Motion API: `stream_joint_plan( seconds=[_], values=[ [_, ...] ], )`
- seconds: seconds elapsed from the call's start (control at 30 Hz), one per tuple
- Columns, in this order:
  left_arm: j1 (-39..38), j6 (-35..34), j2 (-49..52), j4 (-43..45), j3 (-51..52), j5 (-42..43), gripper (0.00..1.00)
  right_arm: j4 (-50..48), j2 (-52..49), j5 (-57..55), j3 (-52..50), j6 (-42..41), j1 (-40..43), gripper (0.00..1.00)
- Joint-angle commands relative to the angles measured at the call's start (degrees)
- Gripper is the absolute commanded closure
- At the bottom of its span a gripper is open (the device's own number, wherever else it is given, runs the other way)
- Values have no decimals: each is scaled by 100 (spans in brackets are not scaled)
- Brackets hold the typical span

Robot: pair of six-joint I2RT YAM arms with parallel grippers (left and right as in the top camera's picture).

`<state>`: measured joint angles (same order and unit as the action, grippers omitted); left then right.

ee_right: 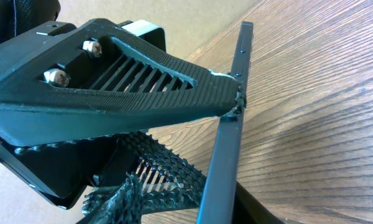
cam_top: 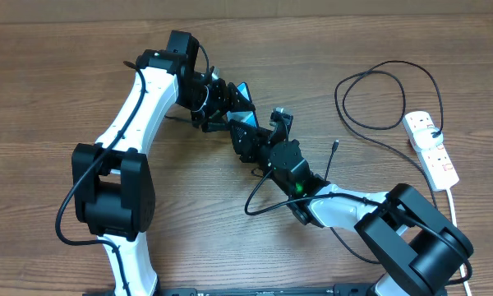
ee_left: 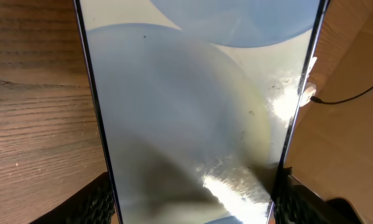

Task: Plug charger to phone and switch on socket

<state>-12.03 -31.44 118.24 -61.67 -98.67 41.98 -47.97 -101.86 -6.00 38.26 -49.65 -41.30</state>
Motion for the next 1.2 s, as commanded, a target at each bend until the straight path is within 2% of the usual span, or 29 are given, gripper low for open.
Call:
stream_joint_plan(
  seconds=[0.0,0.5,0.83,1.1,1.17],
  values=[
    [-55,-52,26,22,-157,105,60,-79,-39,74,111,-33,-28,64],
    [-55,-50,26,13,-157,85,60,-79,-39,184,111,-33,-28,72],
    [-55,-48,26,-13,-157,90,58,-76,-39,188,111,-31,-28,75],
    [-55,-46,26,-68,-157,87,45,-79,-39,225,111,-33,-28,75],
    [-55,-48,26,-68,-157,87,38,-81,-37,225,111,-31,-26,75]
  ],
)
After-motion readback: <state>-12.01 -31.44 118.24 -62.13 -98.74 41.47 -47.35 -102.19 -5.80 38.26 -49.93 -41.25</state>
